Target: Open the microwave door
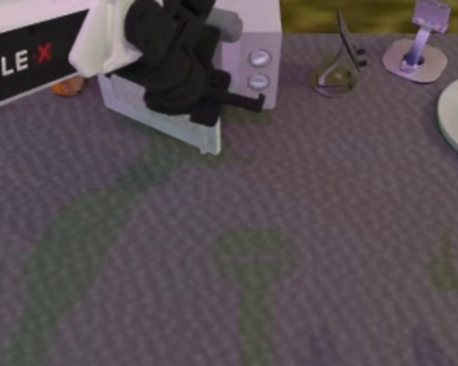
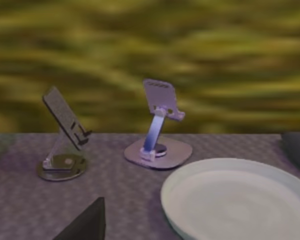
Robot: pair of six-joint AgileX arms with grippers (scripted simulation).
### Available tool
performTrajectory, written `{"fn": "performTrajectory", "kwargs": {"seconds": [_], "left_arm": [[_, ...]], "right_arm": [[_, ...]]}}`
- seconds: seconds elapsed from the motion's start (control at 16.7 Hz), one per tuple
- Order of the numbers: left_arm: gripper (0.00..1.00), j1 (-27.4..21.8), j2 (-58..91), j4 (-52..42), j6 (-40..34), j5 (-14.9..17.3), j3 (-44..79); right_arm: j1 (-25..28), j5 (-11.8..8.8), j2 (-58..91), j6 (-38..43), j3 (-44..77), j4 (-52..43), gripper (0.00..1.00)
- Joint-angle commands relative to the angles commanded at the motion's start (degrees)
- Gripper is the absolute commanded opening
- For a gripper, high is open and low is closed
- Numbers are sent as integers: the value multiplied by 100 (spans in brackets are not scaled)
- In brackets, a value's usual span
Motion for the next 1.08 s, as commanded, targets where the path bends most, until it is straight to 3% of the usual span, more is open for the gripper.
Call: {"fn": "performTrajectory", "kwargs": {"seconds": [0.54,1.08], "left_arm": [[0,-28,2,7,-4,48,-23],[0,212,-440,169,746,434,-581]], "right_arm": [[0,0,0,0,0,0,100],[0,0,0,0,0,0,100]]}}
